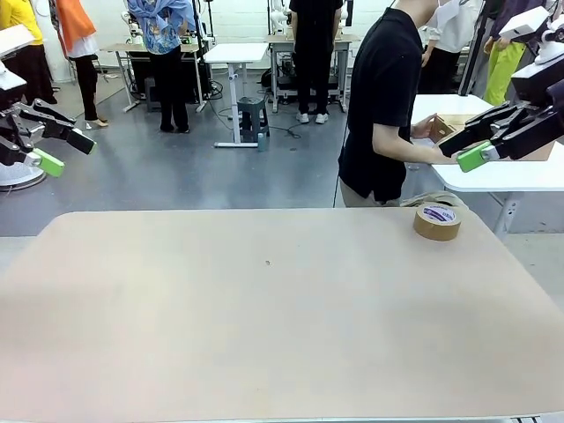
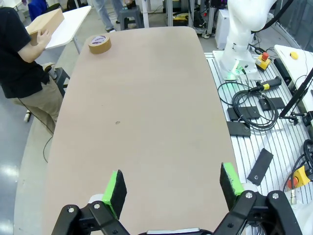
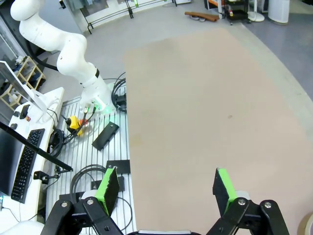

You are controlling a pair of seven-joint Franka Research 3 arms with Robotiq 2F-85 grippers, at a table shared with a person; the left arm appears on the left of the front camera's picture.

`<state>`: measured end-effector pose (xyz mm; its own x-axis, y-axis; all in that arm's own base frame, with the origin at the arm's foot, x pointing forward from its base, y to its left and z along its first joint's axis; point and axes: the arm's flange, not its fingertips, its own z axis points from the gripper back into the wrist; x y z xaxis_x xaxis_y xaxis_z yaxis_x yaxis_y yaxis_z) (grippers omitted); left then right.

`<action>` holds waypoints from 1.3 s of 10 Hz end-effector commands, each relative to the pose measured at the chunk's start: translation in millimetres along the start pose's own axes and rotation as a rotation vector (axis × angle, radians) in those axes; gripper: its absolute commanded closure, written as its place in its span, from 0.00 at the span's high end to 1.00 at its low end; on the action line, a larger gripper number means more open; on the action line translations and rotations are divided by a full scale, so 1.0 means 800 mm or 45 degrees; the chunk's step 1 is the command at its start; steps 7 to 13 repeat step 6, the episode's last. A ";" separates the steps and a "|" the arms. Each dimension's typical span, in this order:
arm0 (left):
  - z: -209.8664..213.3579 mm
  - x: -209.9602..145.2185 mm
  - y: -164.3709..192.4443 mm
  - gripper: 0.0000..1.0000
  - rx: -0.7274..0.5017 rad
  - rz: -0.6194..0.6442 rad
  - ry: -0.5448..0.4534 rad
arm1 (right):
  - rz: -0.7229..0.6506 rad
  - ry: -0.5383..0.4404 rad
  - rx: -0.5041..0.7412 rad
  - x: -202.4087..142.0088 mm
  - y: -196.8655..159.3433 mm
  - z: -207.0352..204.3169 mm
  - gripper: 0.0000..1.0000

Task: Wrap the clocks to prevent damage.
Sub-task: After the human seals the box with tape, release both hands from the side flaps of the Package Box.

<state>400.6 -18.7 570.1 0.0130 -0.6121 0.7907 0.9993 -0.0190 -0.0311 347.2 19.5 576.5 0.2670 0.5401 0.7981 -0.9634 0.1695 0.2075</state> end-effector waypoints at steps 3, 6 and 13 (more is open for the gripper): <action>-0.001 0.003 0.001 1.00 0.011 0.009 0.002 | 0.000 -0.003 -0.004 0.000 -0.001 0.000 1.00; -0.001 0.003 0.001 1.00 0.011 0.009 0.002 | 0.000 -0.003 -0.004 0.000 -0.001 0.000 1.00; -0.001 0.003 0.001 1.00 0.011 0.009 0.002 | 0.000 -0.003 -0.004 0.000 -0.001 0.000 1.00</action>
